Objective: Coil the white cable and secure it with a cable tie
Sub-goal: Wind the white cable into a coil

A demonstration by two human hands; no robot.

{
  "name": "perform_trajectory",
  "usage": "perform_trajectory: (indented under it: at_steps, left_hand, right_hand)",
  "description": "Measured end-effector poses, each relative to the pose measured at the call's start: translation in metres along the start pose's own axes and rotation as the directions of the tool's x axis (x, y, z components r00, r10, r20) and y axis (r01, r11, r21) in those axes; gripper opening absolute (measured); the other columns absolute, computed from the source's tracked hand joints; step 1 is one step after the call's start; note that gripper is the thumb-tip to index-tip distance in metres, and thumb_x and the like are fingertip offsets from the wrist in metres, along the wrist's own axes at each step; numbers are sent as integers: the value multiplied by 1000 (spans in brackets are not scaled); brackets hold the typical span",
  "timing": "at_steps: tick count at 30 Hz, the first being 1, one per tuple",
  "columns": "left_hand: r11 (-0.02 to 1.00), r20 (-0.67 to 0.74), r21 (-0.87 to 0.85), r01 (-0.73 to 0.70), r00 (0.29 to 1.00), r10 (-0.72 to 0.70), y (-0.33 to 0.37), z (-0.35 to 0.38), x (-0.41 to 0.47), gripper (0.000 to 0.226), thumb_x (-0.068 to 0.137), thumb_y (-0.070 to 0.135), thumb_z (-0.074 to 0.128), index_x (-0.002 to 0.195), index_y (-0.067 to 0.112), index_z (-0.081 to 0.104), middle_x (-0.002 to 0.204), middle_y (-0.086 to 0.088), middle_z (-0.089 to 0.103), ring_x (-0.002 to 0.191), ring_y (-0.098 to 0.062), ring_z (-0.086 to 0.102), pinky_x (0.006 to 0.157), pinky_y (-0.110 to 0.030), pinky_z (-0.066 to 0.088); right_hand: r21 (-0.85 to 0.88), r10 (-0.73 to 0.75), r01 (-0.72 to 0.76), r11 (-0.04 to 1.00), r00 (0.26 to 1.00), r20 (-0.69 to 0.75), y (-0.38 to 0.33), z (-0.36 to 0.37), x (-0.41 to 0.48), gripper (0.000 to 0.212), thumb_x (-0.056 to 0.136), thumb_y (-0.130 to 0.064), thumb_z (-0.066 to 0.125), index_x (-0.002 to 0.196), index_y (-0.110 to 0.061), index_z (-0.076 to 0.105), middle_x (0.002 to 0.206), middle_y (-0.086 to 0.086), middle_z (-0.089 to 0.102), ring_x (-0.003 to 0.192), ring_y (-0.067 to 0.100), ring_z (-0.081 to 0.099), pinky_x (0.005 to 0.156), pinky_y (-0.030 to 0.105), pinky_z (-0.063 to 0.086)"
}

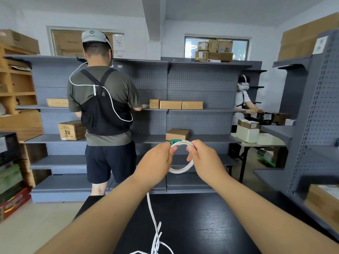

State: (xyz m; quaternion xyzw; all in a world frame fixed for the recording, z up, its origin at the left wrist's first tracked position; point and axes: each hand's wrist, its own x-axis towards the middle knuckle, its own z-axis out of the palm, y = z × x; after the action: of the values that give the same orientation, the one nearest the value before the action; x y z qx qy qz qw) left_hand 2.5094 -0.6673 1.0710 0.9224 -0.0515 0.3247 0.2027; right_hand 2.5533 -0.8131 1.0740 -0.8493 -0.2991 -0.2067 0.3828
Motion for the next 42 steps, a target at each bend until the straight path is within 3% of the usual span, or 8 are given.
perform_trajectory:
  at_steps: [6, 10, 13, 22, 30, 35, 40, 42]
  left_hand:
    - [979, 107, 174, -107, 990, 90, -3, -5, 4, 36, 100, 35, 27, 99, 10, 52, 92, -4, 56, 79, -22, 53, 68, -28, 35]
    - [973, 217, 166, -157, 969, 119, -4, -11, 9, 36, 101, 33, 26, 101, 9, 53, 90, -1, 53, 79, -18, 48, 70, -25, 33]
    - [972, 252, 152, -180, 958, 138, -6, -16, 12, 39, 100, 34, 25, 101, 7, 54, 94, -7, 57, 83, -22, 53, 74, -30, 38]
    - [952, 365, 182, -248, 916, 168, 3, -28, 17, 30, 101, 30, 30, 71, 29, 30, 83, -2, 48, 74, -19, 44, 65, -26, 28]
    - [997, 177, -47, -55, 982, 63, 4, -19, 16, 39, 95, 40, 42, 82, 6, 56, 79, -7, 56, 74, -21, 50, 64, -31, 37]
    - [970, 217, -173, 169, 967, -130, 10, -13, 11, 28, 95, 40, 44, 81, 18, 53, 76, 6, 58, 69, -9, 50, 58, -20, 36]
    - [701, 210, -559, 442, 894, -396, 29, 3, 1, 30, 98, 38, 38, 90, 16, 56, 73, 7, 66, 61, -10, 51, 57, -23, 41]
    - [722, 85, -561, 405, 896, -436, 34, 9, -2, 30, 99, 35, 36, 87, 14, 55, 66, 7, 63, 60, -8, 51, 57, -21, 37]
  right_hand:
    - [-305, -164, 221, 926, 966, 202, -5, -10, 3, 35, 100, -31, 30, 132, -19, 37, 123, 4, 56, 103, 28, 56, 82, 41, 46]
    - [-577, -292, 373, 727, 928, 231, 2, -6, 8, 34, 101, -30, 27, 123, -9, 42, 110, 9, 57, 84, 33, 60, 58, 37, 39]
    - [-644, -363, 392, 657, 913, 186, 1, -3, 6, 18, 88, -17, 60, 100, -5, 53, 77, 9, 63, 49, 28, 56, 36, 27, 13]
    - [-751, -368, 335, 569, 920, 131, -2, 3, -4, 65, 50, -13, 86, 105, -5, 54, 49, 2, 52, 25, 17, 41, 37, 19, -4]
    - [-669, -348, 251, 699, 938, -11, 0, 7, -1, 44, 53, 3, 75, 93, -3, 59, 50, 7, 54, 30, 27, 50, 35, 21, 18]
    - [-515, -120, 65, 855, 990, -75, 0, 1, 1, 32, 98, -11, 31, 130, -10, 34, 106, 17, 61, 93, 39, 60, 62, 35, 32]
    - [-328, 49, -116, 938, 978, -205, -1, 4, 4, 28, 100, -15, 30, 127, -12, 37, 103, 21, 63, 94, 40, 58, 64, 34, 33]
    - [-235, 101, -152, 960, 971, -216, -5, 7, 3, 26, 100, -18, 29, 123, -11, 39, 101, 22, 63, 92, 40, 58, 63, 35, 34]
